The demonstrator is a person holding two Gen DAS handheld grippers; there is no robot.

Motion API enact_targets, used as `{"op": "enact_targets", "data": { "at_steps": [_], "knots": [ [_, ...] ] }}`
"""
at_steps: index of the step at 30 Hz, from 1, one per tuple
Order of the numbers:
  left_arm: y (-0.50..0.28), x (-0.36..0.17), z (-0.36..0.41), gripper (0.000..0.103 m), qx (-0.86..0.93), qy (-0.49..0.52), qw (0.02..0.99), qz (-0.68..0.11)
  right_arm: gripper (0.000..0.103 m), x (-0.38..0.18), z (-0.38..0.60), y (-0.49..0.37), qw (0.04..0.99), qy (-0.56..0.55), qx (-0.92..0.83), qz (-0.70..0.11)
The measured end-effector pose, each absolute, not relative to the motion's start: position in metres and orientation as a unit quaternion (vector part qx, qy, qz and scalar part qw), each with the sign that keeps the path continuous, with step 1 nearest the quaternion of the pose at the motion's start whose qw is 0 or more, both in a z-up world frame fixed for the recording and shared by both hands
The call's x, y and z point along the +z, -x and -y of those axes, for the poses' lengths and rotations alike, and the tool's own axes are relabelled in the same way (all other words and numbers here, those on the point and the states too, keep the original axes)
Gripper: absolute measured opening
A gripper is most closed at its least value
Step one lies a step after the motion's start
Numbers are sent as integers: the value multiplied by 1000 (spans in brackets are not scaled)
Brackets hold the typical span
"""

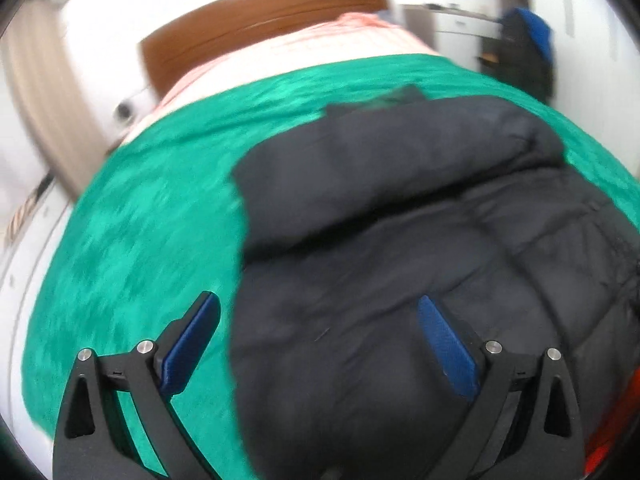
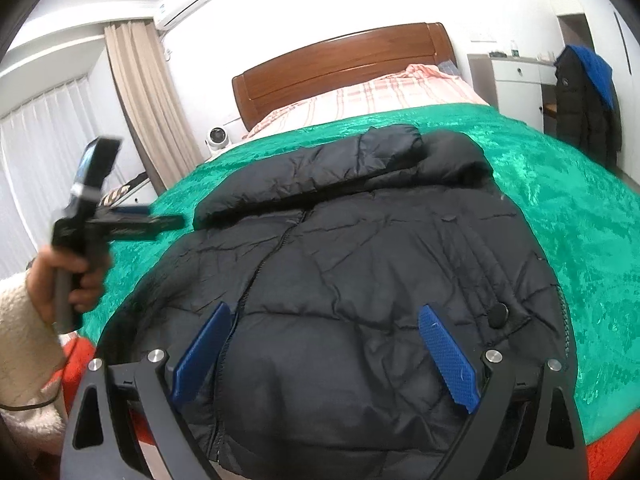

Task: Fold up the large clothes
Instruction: 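Grasp the black sleeve with the left gripper and fold it over the jacket body, then open the left gripper and withdraw from the folded sleeve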

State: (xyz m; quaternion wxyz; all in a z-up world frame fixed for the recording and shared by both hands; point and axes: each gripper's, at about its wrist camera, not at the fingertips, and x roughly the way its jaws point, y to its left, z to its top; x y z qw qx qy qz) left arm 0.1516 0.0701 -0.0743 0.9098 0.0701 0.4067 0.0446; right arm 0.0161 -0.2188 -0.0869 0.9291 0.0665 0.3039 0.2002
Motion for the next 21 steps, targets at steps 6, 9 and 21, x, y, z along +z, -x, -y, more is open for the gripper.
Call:
{"op": "enact_targets", "data": {
  "at_steps": [6,9,21],
  "knots": [
    [-111,-90,-101,100,76,4,910,-407,94,-89,207,-16,929,-48,203,-306],
    [-92,-101,-97,100,80,3,913,-401,94,-90,204,-15,930,-39,201,-306],
    [-85,-123,-96,100,88,27,907,-411,94,-95,207,-14,934,-29,178,-308]
  ]
}}
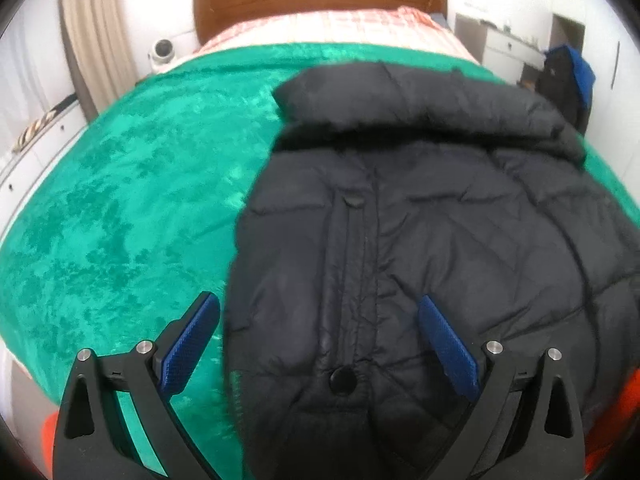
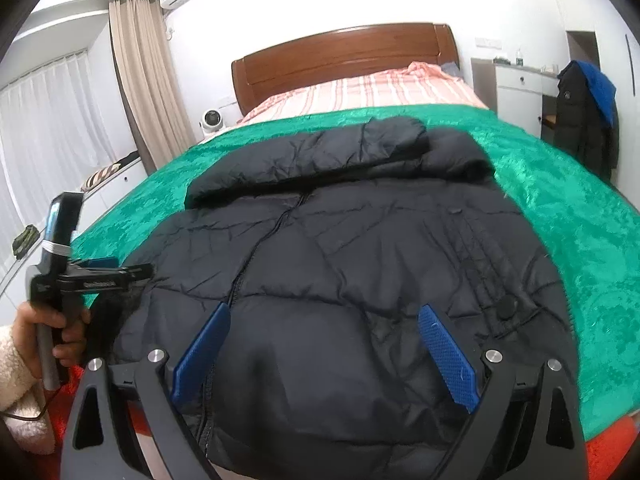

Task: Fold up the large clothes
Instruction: 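Open the left gripper and withdraw from the folded sleeve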

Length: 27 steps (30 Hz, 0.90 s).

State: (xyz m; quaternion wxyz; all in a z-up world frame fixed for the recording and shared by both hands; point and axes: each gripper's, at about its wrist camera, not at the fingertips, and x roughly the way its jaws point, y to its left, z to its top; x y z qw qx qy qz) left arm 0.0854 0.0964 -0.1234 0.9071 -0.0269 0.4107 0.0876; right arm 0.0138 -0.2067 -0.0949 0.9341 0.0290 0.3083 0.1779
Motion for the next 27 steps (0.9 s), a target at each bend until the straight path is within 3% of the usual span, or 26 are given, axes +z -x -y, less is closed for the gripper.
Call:
{"op": "enact_targets", "data": {
  "at_steps": [4,10,27],
  "knots": [
    [-72,-115,-100,102,95,38,916,-388,94,-97,204,-16,932,-26,181,-314],
    [-74,-147,-103,102,107,39,899,-424,94,-102,200,-17,929,-16,184,-321],
    [-52,-119,-112,102,148,36,907,-392,94,-104,215,-23,930,-37,154,-333]
  ]
}}
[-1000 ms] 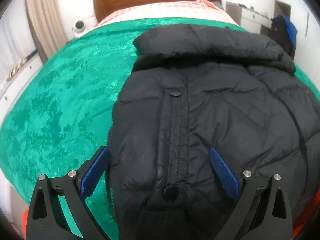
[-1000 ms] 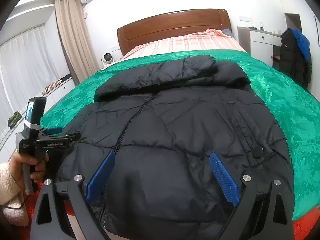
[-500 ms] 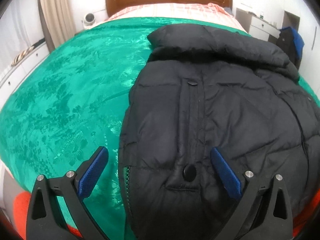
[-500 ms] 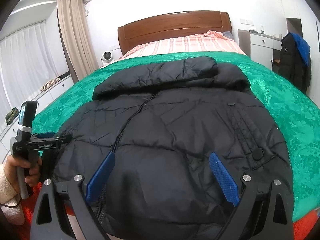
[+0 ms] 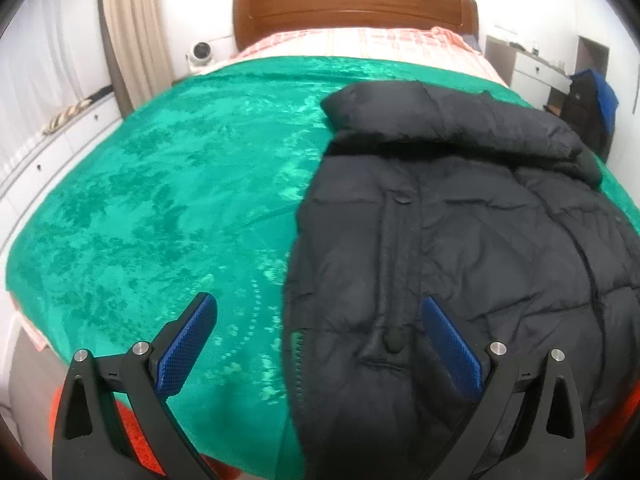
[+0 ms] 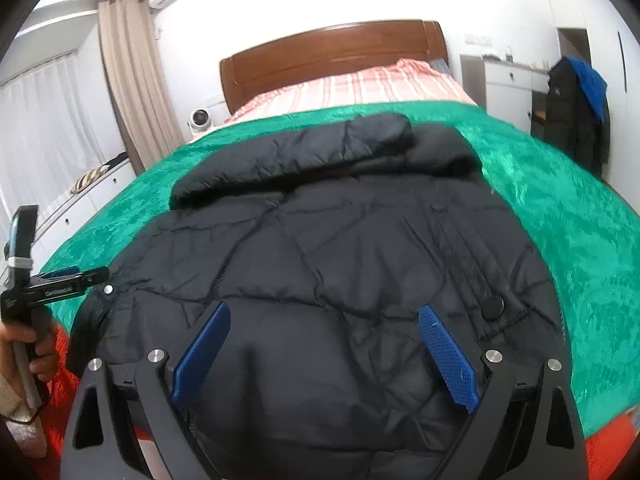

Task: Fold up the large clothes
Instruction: 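Open the left gripper and withdraw from the folded sleeve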

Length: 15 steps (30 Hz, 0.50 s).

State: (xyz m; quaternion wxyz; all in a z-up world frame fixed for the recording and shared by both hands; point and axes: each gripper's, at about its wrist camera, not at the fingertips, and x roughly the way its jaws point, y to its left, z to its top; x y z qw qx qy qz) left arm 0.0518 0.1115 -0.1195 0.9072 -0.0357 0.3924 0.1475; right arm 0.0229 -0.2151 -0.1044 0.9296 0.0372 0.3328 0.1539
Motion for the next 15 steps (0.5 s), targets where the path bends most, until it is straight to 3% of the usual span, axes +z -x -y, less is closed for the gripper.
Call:
{"op": "enact_targets", "data": {
  "at_steps": [15],
  "knots": [
    [-49,-126,-121,102,167,19,898,-407,94,-108,192,-20,928,-4,157,-337]
  ]
}}
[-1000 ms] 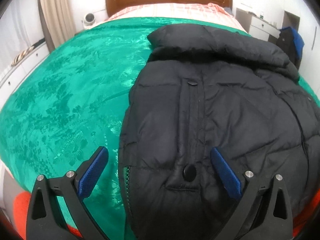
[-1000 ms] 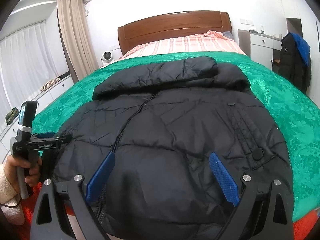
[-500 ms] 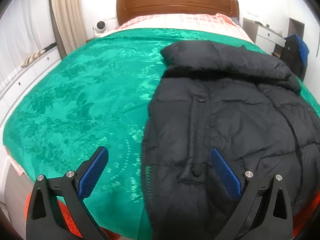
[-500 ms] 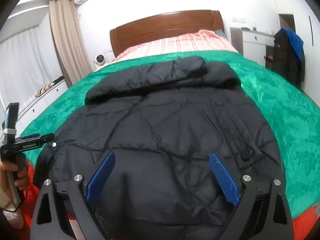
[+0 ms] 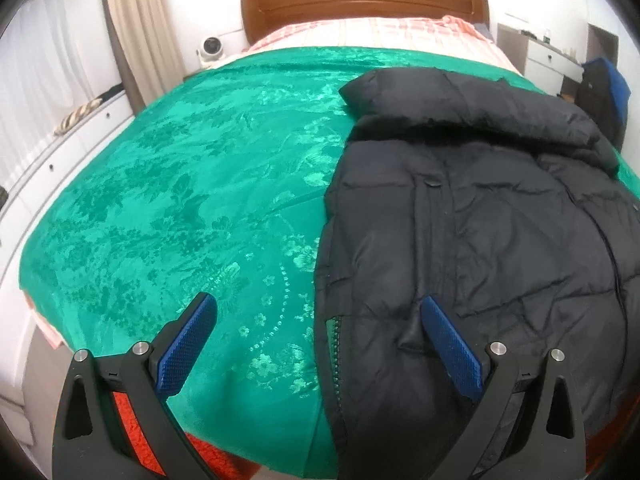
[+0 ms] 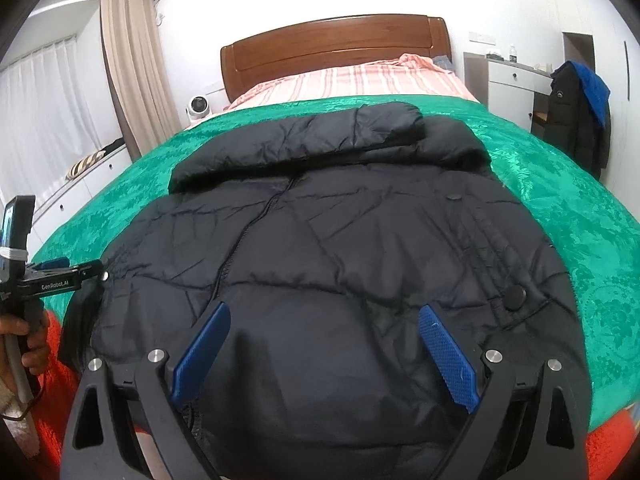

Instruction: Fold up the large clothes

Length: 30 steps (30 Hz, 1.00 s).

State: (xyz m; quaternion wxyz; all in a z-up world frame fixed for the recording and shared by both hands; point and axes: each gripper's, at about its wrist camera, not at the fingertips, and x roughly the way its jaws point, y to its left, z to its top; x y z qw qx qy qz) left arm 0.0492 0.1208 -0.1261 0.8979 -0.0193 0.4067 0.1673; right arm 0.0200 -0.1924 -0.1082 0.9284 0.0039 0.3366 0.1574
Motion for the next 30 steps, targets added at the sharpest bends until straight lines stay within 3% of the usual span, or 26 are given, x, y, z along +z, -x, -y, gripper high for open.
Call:
{"op": "enact_targets", "data": {
  "at_steps": [21,30],
  "knots": [
    [-49,-126,-111,102,174,-10,895,-411,94,-104,194,-13,931,1,159,-327],
    [-35,-100,-164,102,153,56,894,-417,94,-52,277,-28,935,-51,119,-329]
  ]
}}
